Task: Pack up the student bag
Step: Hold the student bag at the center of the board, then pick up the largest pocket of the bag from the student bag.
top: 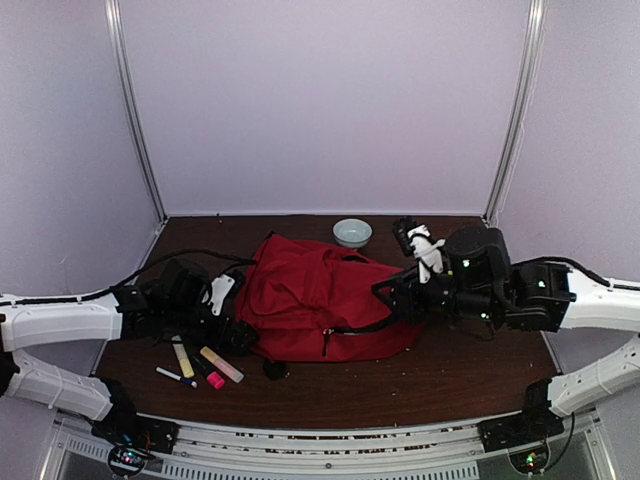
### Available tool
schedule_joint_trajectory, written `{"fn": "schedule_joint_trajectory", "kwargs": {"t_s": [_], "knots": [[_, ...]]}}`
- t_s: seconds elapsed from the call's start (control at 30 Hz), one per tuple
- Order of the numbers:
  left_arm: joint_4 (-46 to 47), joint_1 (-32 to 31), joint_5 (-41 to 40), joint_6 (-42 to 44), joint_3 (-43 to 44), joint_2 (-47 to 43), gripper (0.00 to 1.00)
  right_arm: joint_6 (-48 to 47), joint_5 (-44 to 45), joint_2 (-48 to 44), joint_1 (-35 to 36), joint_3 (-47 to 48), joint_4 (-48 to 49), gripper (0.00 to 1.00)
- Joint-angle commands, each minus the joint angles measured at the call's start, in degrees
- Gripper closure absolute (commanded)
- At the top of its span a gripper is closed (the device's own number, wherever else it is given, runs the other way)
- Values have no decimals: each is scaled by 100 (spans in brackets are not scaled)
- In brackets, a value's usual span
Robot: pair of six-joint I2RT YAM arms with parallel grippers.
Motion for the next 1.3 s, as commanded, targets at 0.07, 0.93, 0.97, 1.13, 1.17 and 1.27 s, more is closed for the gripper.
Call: {"fn": "schedule_joint_trajectory", "kwargs": {"t_s": [0.07,0.93,0.97,1.13,1.17,1.27], "knots": [[972,202,-113,182,9,474,2,-151,-705,1498,989,425,-370,59],[2931,8,1012,619,-621,222,100,833,-159,3485,284,808,948,56],[2931,-4,1017,610,-602,210,100,866,-155,3498,268,811,940,56],[3035,-12,1042,615,-545,168,100,902,-119,3356,172,605,894,58],[3046,-8,1038,591,-540,173,100,902,-133,3296,159,591,800,59],[3053,-21,1100,544,-522,219,100,896,-292,3008,155,566,387,59]]}}
